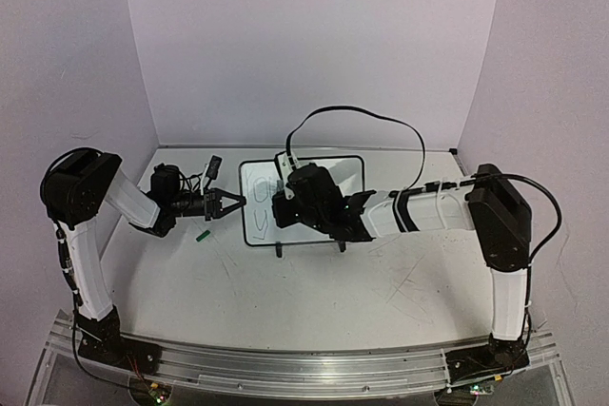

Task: Write a sentence on the whiteboard

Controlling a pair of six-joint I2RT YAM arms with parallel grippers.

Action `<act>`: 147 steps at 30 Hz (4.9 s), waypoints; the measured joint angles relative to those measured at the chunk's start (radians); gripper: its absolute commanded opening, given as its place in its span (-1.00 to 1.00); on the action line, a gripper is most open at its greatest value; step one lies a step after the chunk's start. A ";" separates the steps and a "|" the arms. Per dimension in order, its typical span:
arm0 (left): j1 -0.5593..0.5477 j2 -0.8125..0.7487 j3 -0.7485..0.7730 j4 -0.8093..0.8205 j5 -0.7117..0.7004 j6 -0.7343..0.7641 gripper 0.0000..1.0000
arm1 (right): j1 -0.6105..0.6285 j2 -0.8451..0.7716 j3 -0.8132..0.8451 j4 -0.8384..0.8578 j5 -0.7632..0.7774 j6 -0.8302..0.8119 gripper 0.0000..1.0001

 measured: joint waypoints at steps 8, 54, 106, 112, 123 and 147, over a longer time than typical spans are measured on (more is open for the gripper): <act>0.000 0.000 0.000 -0.003 -0.001 0.000 -1.00 | 0.002 0.023 0.012 0.001 -0.004 0.001 -1.00; 0.000 0.000 0.000 -0.003 -0.003 0.002 -1.00 | 0.010 -0.014 -0.084 0.005 0.061 0.049 -1.00; -0.001 -0.006 0.000 -0.015 -0.007 0.008 -1.00 | -0.002 0.024 0.009 0.010 0.002 0.054 -1.00; -0.001 -0.006 0.000 -0.015 -0.004 0.010 -1.00 | -0.006 -0.078 -0.128 0.019 -0.031 0.050 -1.00; -0.001 -0.008 0.000 -0.022 -0.003 0.019 -1.00 | -0.016 -0.197 -0.183 0.092 -0.021 -0.008 -1.00; -0.001 -0.011 0.000 -0.031 -0.002 0.024 -1.00 | -0.019 -0.062 -0.089 0.064 0.011 -0.025 -1.00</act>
